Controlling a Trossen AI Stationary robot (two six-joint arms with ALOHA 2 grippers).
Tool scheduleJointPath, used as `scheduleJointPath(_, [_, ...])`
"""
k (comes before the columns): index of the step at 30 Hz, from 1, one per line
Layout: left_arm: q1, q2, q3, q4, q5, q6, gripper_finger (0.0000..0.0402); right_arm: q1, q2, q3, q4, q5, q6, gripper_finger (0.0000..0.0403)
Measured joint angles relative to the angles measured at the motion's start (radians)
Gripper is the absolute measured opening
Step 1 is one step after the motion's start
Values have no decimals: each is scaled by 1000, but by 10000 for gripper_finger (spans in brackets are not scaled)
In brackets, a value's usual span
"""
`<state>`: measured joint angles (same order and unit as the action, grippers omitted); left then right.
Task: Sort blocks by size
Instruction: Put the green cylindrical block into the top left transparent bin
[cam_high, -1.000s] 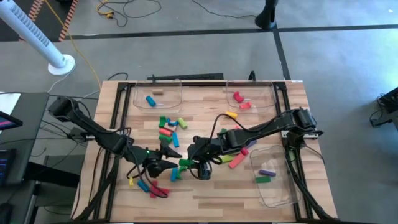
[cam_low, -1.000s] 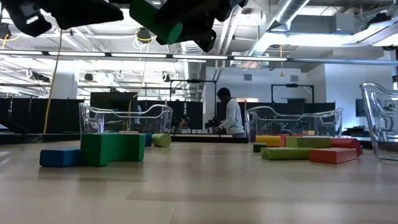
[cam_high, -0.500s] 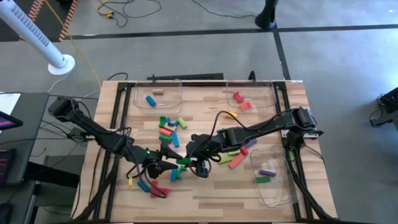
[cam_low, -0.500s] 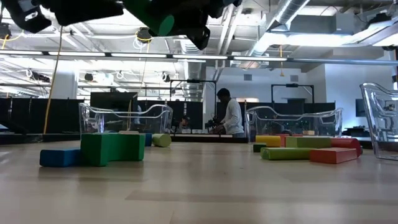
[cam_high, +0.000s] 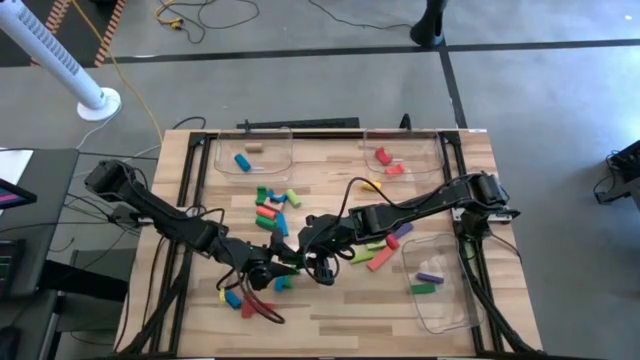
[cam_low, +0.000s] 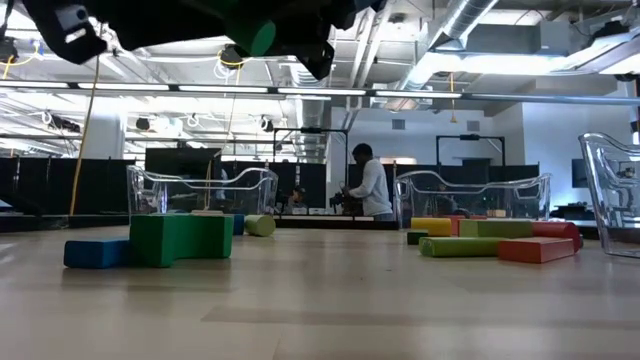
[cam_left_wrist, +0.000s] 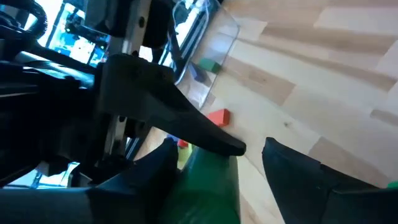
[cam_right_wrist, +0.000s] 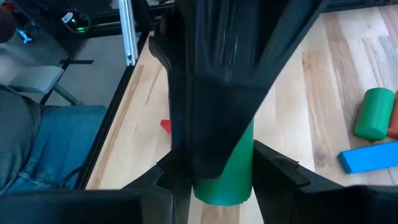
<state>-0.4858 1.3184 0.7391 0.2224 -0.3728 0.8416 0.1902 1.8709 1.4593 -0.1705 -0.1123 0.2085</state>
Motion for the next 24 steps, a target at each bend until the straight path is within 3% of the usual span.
scheduleJointPath(11, [-18,-21,38,-119,-9,-47,150,0,0,0,-28,1,0,162])
scheduleJointPath(24, [-31,-33,38,-179,-57,-77,141,-1,0,0,-38,9,3,162])
